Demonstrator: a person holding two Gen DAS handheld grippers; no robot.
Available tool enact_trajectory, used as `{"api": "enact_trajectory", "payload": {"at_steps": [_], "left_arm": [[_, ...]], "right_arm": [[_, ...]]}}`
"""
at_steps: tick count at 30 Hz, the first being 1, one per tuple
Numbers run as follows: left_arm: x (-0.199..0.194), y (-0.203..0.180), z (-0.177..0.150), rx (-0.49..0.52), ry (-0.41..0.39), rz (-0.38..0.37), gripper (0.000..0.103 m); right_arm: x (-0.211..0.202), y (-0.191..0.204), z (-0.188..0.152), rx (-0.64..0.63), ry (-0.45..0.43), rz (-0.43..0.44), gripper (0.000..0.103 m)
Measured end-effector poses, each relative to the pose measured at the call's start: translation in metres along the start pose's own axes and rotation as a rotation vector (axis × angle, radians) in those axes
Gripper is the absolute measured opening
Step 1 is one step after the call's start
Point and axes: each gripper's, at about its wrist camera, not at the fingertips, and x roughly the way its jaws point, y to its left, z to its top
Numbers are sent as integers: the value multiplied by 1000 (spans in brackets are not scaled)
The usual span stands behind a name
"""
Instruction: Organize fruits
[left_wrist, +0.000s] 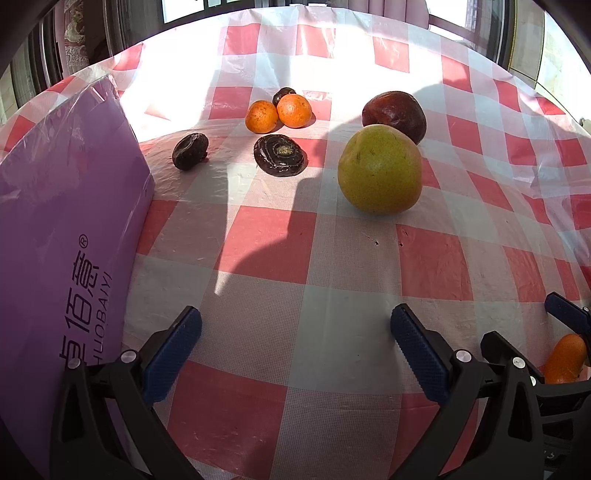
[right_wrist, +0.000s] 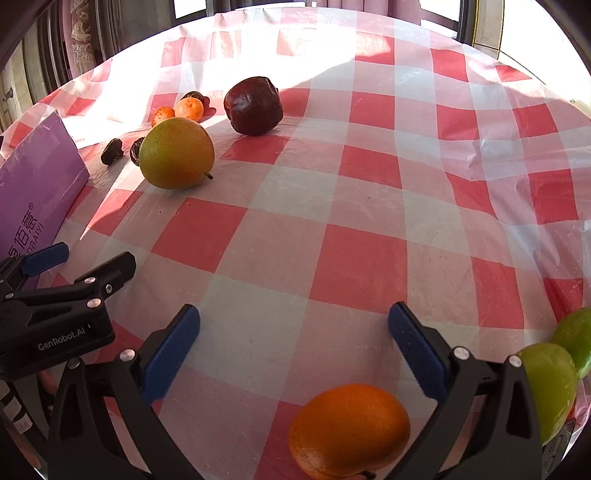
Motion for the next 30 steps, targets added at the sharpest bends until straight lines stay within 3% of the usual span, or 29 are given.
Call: {"api": "enact_trajectory", "payload": {"at_steps": [30], "left_arm": [[0, -1, 1, -2, 0, -2, 99]], "right_arm": [[0, 2, 0, 4, -2, 0, 102]]}}
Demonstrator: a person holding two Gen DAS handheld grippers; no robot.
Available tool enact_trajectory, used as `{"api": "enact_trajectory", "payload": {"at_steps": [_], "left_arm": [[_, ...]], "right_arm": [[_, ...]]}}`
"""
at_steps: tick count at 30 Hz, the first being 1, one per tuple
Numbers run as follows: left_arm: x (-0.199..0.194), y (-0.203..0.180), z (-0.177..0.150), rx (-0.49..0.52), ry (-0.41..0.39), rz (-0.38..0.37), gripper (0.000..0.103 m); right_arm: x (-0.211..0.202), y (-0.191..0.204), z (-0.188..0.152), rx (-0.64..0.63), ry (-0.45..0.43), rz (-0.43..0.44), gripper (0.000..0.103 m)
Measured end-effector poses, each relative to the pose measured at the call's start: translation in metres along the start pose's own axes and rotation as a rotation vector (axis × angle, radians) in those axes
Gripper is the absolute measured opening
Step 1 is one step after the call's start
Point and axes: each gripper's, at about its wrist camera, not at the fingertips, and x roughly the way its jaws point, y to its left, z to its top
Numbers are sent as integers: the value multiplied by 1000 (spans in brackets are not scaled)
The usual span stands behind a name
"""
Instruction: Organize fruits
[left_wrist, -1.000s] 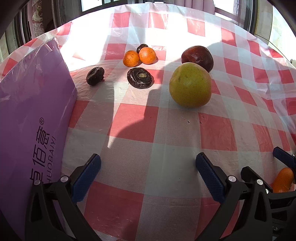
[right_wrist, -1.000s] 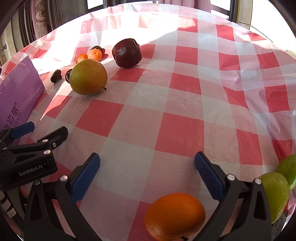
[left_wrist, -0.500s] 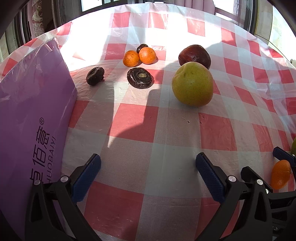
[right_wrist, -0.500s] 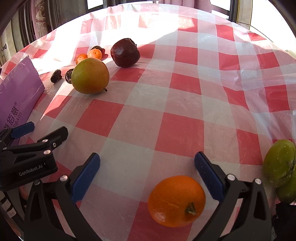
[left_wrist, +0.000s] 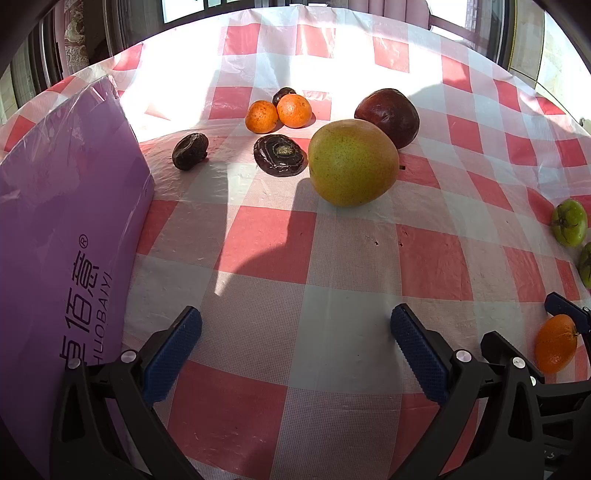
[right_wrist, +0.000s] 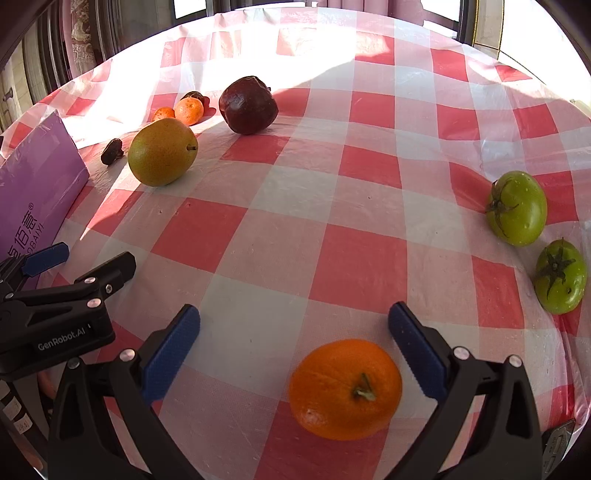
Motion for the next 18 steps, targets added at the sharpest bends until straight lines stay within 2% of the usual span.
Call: {"api": "enact_trajectory", "payload": {"at_steps": [18], "left_arm": [[0, 1, -1, -1, -2, -1, 99]], "right_arm": [[0, 0, 0, 8, 1, -2, 102]]}}
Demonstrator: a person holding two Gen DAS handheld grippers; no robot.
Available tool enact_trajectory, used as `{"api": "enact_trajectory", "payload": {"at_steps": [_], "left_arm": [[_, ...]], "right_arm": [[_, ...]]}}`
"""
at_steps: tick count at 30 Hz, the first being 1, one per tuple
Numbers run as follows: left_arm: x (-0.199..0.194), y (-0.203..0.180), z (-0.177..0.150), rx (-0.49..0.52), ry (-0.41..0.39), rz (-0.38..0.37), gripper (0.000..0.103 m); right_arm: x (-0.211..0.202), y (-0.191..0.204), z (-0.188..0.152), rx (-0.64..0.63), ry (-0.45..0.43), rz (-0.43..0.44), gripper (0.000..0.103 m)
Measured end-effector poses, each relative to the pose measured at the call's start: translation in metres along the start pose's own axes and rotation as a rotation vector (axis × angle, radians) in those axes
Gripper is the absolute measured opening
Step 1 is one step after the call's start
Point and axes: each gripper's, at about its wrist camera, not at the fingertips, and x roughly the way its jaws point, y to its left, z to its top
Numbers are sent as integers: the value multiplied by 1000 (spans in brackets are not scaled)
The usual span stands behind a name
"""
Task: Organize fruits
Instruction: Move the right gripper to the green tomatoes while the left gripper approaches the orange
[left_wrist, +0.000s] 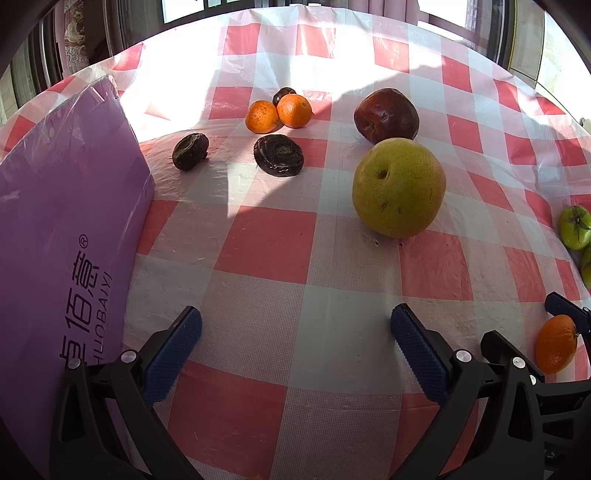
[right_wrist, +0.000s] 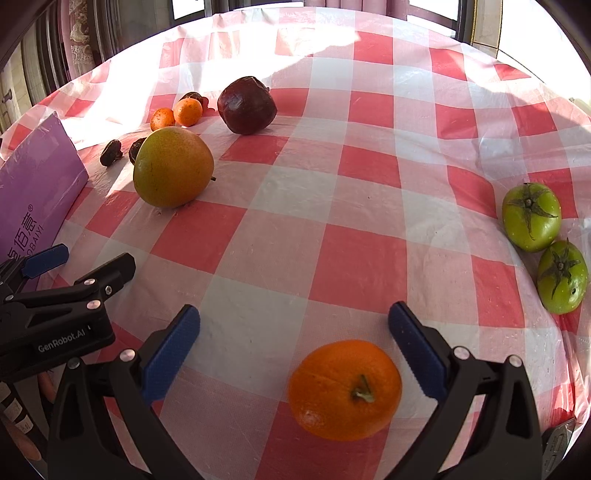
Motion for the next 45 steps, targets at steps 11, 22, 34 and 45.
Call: {"api": "enact_trajectory", "payload": {"at_steps": [11, 22, 34, 45], "left_arm": [[-1, 0, -1, 0, 1, 0, 99], [0, 6, 3, 95, 21, -71, 99], [-17, 11, -19, 301, 42, -215, 98], [-51, -106, -29, 578, -1, -458, 98]], "right_arm": [[0, -1, 0, 1, 0, 1, 102], [-22, -34, 2, 209, 67, -11, 101], [-60, -70, -40, 394, 108, -45, 90], [-62, -163, -23, 552, 62, -229, 90]]}}
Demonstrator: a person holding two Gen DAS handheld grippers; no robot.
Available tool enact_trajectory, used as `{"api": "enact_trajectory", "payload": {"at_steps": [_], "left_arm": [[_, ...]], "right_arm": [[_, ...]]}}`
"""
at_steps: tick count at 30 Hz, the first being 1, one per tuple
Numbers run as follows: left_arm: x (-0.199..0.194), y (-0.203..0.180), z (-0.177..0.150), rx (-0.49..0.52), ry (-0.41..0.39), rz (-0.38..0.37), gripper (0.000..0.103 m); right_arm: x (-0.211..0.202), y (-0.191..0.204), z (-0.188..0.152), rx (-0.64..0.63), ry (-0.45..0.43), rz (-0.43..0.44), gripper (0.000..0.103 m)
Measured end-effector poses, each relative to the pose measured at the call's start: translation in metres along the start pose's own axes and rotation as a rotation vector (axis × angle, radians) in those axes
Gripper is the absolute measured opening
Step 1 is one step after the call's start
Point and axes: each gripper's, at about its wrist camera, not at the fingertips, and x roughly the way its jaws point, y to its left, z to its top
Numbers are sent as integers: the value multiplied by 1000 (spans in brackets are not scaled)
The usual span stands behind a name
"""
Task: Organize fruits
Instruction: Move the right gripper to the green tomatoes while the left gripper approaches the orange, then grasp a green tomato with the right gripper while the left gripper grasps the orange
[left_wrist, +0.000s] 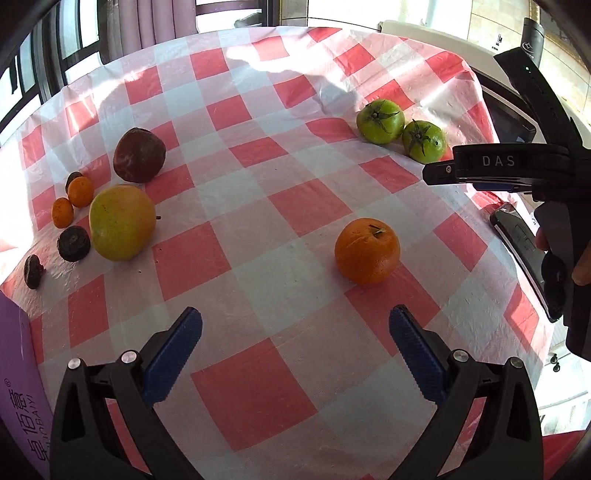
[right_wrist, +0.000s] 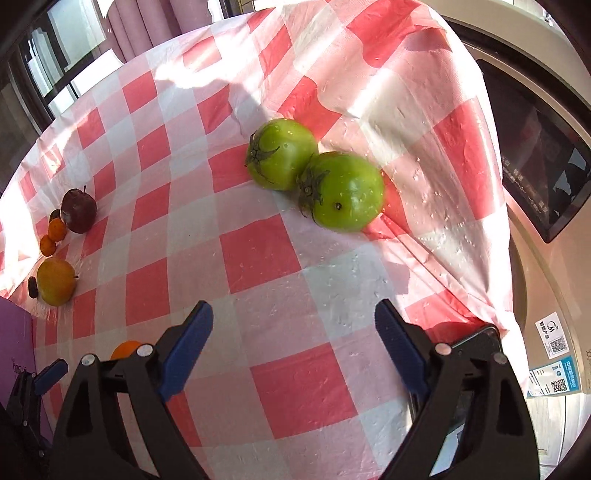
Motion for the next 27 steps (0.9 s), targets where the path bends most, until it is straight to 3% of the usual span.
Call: {"api": "enact_trajectory", "payload": {"at_steps": [7, 12, 17, 20, 24, 25, 27], "left_arm": [[29, -30, 28, 3, 25, 76, 97], [46, -37, 39, 3, 54, 121, 84], [51, -36, 41, -46, 56, 146, 82], [50, -32, 39, -98, 65, 138, 82], [49, -31, 39, -124, 80, 126, 79], [49, -31, 39, -123, 83, 123, 76], [49, -33, 40, -121, 89, 117, 72]], "right_arm": [[33, -26, 35, -22, 13, -17, 89], [43, -22, 43, -47, 20, 37, 75], [53, -18, 51, -25, 31, -12, 75], [60, -8, 52, -59, 10, -94, 76], [62, -6, 54, -20, -15, -122, 75], [62, -6, 54, -18, -18, -122, 74], [60, -11, 55, -9, -22, -127, 62]]}}
